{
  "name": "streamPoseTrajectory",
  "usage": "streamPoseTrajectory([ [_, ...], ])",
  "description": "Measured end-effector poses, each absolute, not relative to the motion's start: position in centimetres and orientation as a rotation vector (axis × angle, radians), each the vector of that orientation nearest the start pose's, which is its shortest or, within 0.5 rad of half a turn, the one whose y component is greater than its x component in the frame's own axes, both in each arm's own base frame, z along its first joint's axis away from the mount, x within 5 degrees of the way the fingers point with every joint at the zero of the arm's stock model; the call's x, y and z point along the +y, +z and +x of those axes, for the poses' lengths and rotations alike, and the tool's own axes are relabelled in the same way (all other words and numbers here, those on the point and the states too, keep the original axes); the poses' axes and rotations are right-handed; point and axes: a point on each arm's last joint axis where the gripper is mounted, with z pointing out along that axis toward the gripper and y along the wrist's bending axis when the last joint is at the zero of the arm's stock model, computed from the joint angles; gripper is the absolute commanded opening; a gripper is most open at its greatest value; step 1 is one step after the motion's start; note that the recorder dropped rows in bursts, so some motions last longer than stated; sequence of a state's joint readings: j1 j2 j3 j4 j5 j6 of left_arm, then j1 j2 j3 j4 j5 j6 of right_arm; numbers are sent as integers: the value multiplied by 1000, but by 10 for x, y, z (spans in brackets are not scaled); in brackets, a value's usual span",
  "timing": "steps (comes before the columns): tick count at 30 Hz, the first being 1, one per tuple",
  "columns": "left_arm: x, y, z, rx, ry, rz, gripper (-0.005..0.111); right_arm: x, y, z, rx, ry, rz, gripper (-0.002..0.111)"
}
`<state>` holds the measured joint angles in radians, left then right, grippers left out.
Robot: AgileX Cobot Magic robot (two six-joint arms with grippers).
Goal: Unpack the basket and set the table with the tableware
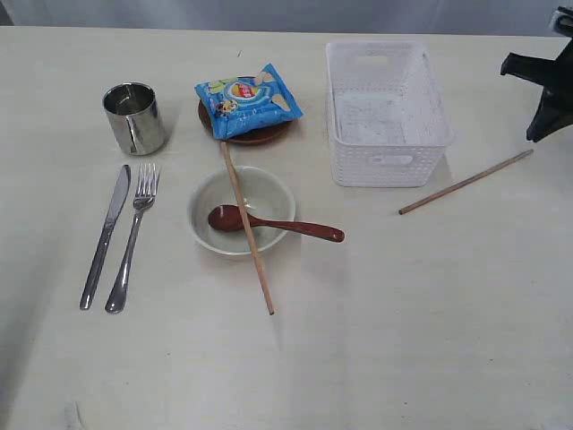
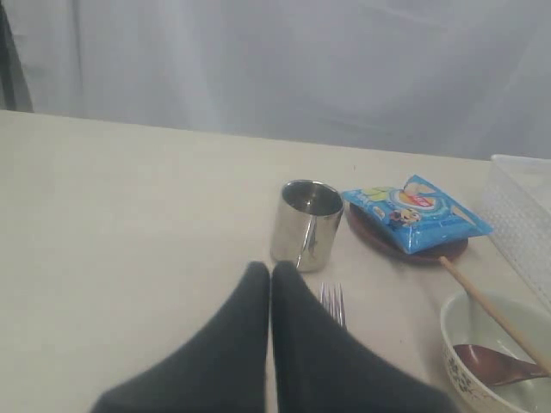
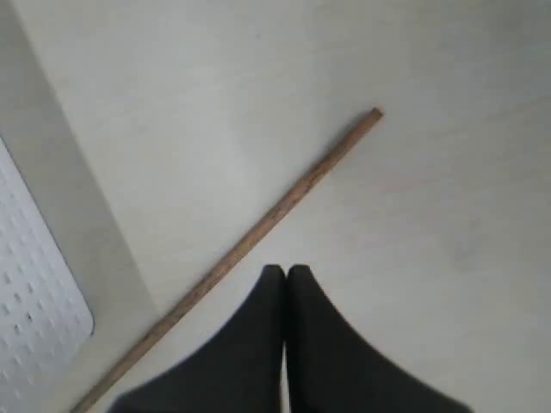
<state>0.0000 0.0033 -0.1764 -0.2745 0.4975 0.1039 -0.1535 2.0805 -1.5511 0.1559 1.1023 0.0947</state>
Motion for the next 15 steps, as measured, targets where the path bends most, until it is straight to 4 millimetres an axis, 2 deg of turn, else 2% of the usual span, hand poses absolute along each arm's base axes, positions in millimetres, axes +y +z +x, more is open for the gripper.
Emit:
streamPoseTrajectory([
  [5, -12, 228, 42, 1795, -216, -31, 0, -50, 173, 405, 3076, 221, 605, 37],
  [12, -12, 228, 42, 1795, -216, -31, 0, -44, 172, 403, 3063, 212, 820, 40],
  [15, -12, 228, 42, 1795, -216, -31, 0, -31, 167, 403, 3075, 192, 850, 40],
])
